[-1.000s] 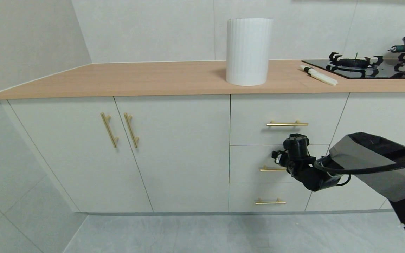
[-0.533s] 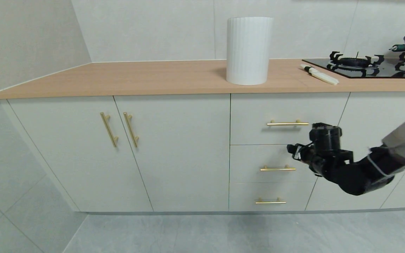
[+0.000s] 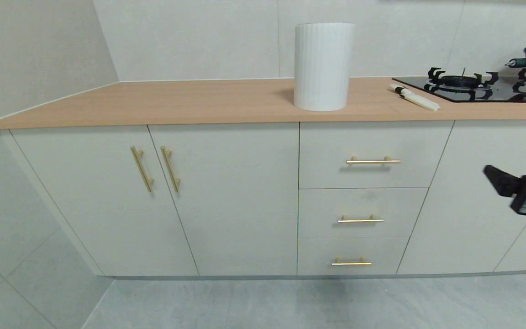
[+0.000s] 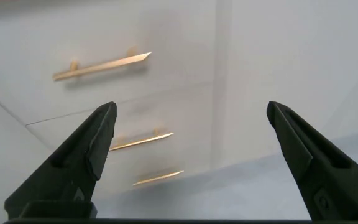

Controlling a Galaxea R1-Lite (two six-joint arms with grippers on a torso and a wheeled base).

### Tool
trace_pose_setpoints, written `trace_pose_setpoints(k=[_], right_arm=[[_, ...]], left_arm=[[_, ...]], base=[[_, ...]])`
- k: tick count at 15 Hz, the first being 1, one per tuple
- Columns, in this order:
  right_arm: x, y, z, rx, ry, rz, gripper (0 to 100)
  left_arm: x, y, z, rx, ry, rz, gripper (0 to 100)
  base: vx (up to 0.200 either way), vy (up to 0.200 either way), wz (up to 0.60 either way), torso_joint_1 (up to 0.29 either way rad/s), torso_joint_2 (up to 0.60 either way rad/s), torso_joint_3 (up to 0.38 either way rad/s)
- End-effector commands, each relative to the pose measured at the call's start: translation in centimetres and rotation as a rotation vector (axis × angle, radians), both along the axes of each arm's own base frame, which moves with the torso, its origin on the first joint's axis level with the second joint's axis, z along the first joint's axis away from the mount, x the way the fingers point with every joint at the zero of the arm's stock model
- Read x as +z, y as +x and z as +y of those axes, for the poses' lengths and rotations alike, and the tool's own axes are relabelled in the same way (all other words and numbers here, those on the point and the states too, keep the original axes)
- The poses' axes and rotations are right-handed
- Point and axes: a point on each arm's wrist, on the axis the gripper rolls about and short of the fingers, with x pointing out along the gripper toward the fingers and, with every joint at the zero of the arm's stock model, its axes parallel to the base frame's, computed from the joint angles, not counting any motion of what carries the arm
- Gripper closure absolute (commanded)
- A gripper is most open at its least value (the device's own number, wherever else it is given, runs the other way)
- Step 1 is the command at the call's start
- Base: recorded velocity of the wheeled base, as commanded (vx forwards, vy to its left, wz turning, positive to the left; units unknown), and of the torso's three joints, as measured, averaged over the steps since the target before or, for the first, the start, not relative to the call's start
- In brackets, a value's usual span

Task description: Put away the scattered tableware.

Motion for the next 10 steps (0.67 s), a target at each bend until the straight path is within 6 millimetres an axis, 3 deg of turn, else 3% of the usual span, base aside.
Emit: trace_pose_setpoints(k=[1,2,6,7,10], right_arm=[[-0.1,-10.8,-3.8,-0.181,-0.141,-0.124,0],[-0.6,-13.5,-4.4,-0.229,-0.168,-0.119,0],[-4.3,-20.4,-5.2,-0.250,-0.208,-0.121,0],[-5.2,-21.3,-5.3,-0.254,-0.212,-0.115,0],[-5.0,-21.6,-5.2,-0.390,-0.182,-0.136,0]], left_arm=[[0.0,0.0,0.0,0.001,0.000,0.001,0],[0.0,0.0,0.0,0.001,0.000,0.001,0],[0.0,0.0,0.0,0.001,0.000,0.001,0],[0.0,0.0,0.0,0.001,0.000,0.001,0],[0.0,0.0,0.0,0.001,0.000,0.001,0]], base=[[0.000,0.000,0.00,0.000,0.00,0.000],[0.000,0.000,0.00,0.000,0.00,0.000],[0.000,0.000,0.00,0.000,0.00,0.000],[0.000,0.000,0.00,0.000,0.00,0.000],[0.000,0.000,0.00,0.000,0.00,0.000]])
